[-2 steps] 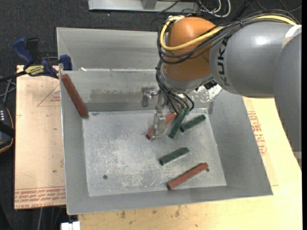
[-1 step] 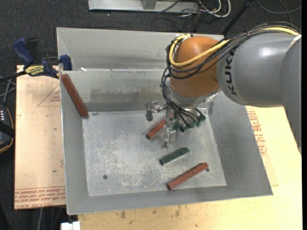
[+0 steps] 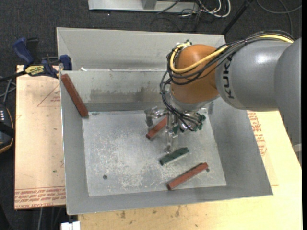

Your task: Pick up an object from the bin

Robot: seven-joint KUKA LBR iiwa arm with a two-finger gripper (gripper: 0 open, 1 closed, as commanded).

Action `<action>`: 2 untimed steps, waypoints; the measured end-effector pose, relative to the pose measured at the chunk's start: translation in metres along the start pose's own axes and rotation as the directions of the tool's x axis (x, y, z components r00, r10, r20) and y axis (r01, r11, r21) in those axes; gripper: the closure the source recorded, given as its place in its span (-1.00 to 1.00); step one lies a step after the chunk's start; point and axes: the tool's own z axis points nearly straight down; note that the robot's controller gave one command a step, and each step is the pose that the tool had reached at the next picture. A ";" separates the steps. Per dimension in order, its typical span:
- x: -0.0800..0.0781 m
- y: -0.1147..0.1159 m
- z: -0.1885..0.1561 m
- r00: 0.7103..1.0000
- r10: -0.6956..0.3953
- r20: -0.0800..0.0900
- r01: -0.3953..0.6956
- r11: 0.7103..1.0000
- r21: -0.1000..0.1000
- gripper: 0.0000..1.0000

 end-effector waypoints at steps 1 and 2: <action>-0.008 -0.018 0.019 0.996 0.089 0.000 -0.089 0.996 -0.002 -1.00; -0.029 -0.031 0.028 0.996 0.094 0.002 -0.094 0.996 -0.001 1.00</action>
Offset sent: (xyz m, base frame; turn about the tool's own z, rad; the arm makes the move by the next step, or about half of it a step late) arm 0.0380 -0.0170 -0.0295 0.0915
